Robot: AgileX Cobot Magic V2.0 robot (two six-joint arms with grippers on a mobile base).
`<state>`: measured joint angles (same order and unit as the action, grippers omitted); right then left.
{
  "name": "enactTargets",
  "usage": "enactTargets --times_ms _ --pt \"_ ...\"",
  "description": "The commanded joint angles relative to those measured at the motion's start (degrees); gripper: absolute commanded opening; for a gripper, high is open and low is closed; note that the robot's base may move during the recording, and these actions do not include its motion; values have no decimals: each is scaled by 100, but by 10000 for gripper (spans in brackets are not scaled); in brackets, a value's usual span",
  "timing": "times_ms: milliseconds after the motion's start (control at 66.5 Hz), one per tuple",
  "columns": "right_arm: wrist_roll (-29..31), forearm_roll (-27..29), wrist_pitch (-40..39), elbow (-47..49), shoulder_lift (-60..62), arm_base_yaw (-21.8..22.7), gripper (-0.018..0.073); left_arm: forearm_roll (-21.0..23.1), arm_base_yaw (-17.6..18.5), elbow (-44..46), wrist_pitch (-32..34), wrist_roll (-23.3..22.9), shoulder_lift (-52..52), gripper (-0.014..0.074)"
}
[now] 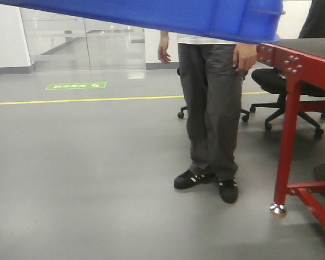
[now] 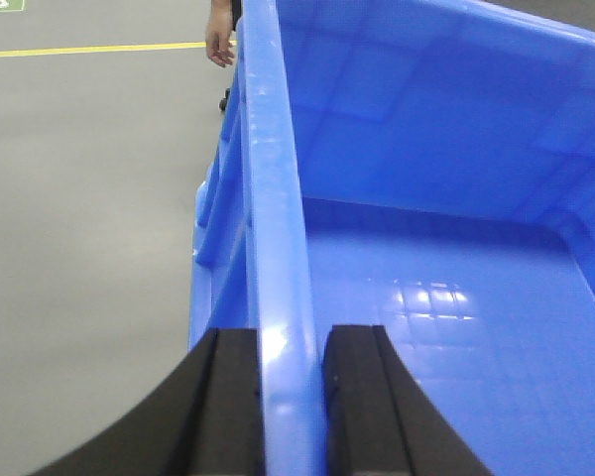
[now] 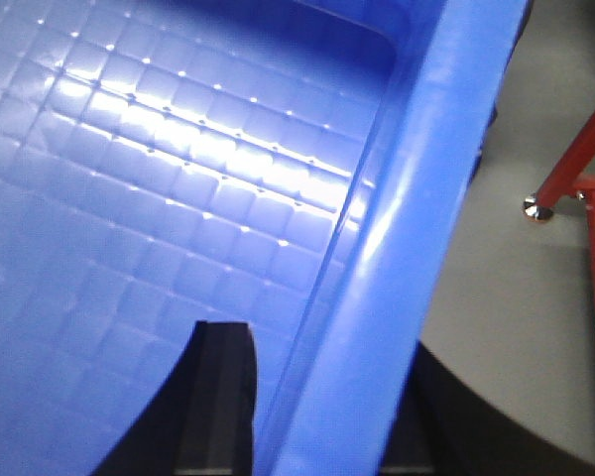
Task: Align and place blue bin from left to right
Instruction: 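Carry the blue bin in both grippers across the floor past the person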
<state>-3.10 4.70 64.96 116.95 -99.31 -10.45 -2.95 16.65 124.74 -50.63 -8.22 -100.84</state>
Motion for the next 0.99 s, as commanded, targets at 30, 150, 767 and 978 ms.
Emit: enactTargets --times_ms 30,150,767,978 --pt "-103 -31 -414 78 59 4 -69 212 38 107 550 2 160 -111" --pt "-103 -31 -414 78 59 4 -69 212 38 107 550 2 160 -111" --pt "-103 -31 -414 78 59 4 -69 212 38 107 550 2 160 -111" --pt "-103 -31 -414 78 59 4 -69 212 38 107 550 2 160 -111"
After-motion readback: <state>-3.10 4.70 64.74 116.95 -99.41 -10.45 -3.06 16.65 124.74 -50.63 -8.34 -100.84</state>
